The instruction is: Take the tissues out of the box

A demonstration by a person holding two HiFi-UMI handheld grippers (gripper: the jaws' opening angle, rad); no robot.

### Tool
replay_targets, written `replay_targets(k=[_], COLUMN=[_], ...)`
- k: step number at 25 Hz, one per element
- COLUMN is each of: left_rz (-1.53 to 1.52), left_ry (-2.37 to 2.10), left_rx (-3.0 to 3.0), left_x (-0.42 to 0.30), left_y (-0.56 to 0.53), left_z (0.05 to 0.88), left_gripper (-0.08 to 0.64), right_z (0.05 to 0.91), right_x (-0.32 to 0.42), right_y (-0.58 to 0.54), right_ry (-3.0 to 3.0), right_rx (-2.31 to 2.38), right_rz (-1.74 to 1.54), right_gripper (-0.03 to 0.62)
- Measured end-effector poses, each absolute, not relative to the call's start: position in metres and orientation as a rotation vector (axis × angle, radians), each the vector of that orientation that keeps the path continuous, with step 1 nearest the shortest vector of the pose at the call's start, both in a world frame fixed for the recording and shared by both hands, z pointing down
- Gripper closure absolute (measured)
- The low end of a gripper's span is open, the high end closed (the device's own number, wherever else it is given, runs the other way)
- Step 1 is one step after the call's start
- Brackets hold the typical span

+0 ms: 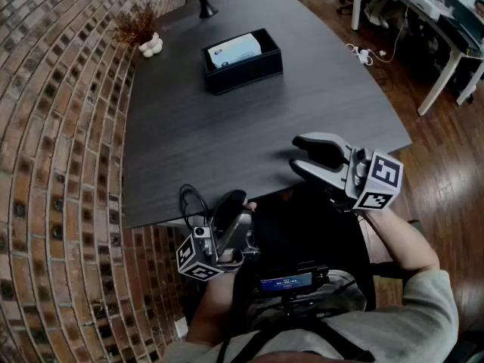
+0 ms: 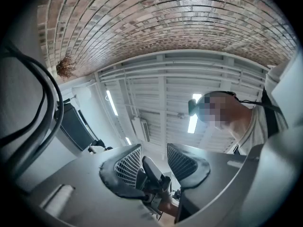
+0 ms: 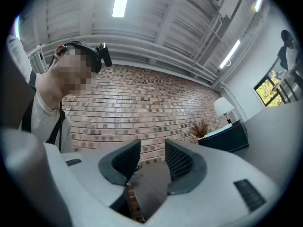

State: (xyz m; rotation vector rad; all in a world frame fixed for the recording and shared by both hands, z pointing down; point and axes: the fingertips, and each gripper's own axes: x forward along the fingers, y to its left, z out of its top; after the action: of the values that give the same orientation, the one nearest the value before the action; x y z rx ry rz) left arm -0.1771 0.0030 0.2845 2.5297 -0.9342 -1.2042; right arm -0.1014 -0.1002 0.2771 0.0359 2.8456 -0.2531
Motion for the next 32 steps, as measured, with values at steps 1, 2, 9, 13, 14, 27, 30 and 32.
replay_targets(k=[1,2,9,13,14,27,30,32], left_rz=[-1.197,-1.19,-1.049,-0.583,-0.449,0.23,0.435,0.269], left_ry=[-0.965,-0.998,-1.205,-1.429,-1.541,-2.026,-1.945,-1.943], left_rx=[2.546,2.564,2.903,3.252,3.33,3.122,3.251,3.307], left_x=[-0.18,-0.183,-0.213,-0.245,-0.253,-0.334,-0.302,-0.283], left_y=[0.004,0.005,0.017,0.003,0.002,-0.149,-0.171,-0.177], left_z=[0.282,0.28,0.201,0.105,0.071,-0.008,-0.069,-0.101], left_gripper=[0.403,0.403,0.403,0.403,0.403,0.41,0.41,0.41], right_z=[0.278,0.278,0.252,0.239,0.239,0.236,0.236,0.236], right_x=[-0.103,-0.104,-0.113,-0.114,-0.117,-0.141,-0.136,-0.135], right_y=[-0.101,-0.102,-0.108,-0.104,-0.103,-0.105,-0.11,-0.111], right_ry=[2.848,2.85,2.835,2.802,2.799,2.728,2.72,2.718], right_rx=[0.025,0.014,0.001,0.025,0.039,0.12,0.116,0.119], right_rz=[-0.263,-0.273,-0.213,-0.126,-0.118,-0.184,-0.2,-0.204], right_gripper=[0.414,0.414,0.407,0.407,0.407,0.408,0.408,0.408])
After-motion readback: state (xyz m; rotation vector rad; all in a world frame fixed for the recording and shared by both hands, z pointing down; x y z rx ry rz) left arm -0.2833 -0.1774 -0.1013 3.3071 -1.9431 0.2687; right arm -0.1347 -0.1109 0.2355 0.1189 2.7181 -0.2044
